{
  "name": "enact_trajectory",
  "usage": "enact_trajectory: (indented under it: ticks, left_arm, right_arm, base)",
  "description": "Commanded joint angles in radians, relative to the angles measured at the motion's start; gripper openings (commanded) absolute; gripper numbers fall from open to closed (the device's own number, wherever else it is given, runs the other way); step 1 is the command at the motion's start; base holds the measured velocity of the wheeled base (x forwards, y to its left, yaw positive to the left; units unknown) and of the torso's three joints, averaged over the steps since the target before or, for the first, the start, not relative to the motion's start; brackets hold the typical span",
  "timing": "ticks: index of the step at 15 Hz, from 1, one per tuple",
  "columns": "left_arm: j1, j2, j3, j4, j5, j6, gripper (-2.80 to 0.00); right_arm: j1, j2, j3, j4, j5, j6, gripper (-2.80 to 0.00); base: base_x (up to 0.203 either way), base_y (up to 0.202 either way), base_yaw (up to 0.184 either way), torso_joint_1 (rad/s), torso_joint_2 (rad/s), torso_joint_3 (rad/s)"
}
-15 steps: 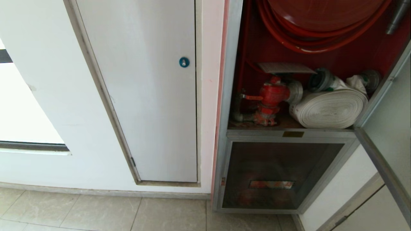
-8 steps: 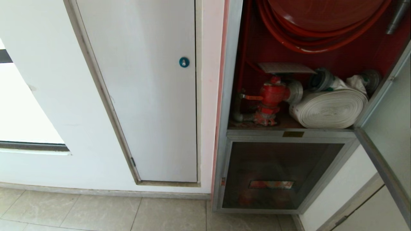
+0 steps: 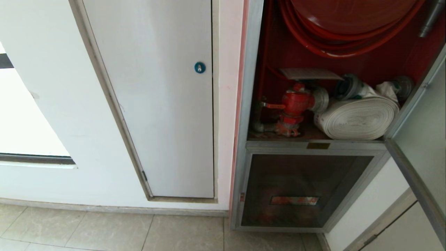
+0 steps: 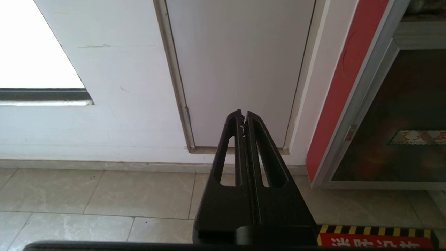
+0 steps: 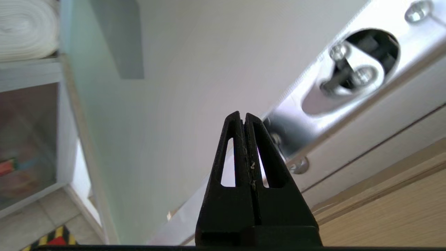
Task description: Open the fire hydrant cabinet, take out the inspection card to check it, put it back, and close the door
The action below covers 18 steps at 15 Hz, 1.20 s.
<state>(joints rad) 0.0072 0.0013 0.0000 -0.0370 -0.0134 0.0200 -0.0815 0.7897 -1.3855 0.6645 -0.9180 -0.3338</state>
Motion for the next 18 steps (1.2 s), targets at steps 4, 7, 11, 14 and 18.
enact_trajectory:
  ticks: [4,7,11,14,18]
  left_arm:
    - [0.000,0.000,0.014,-0.001,0.000,0.000,-2.80]
    - [0.000,0.000,0.014,-0.001,0.000,0.000,-2.80]
    - [0.000,0.000,0.014,0.000,0.000,0.000,-2.80]
    - [0.000,0.000,0.014,0.000,0.000,0.000,-2.80]
    - [0.000,0.000,0.014,-0.001,0.000,0.000,-2.80]
  right_arm:
    - [-0.011,0.024,0.010,-0.004,-0.008,-0.003,-2.80]
    - [-0.011,0.012,0.034,-0.006,0.037,-0.002,-2.80]
    - [-0.011,-0.024,0.128,-0.039,0.158,-0.006,-2.80]
    - [-0.011,-0.068,0.197,-0.051,0.259,-0.009,-2.80]
    - [-0.010,-0.130,0.335,-0.146,0.416,-0.001,-2.80]
  base:
    - [0.000,0.000,0.000,0.000,0.00,0.000]
    - [0.000,0.000,0.000,0.000,0.00,0.000]
    - [0.000,0.000,0.000,0.000,0.00,0.000]
    - [0.000,0.000,0.000,0.000,0.00,0.000]
    - [0.000,0.000,0.000,0.000,0.00,0.000]
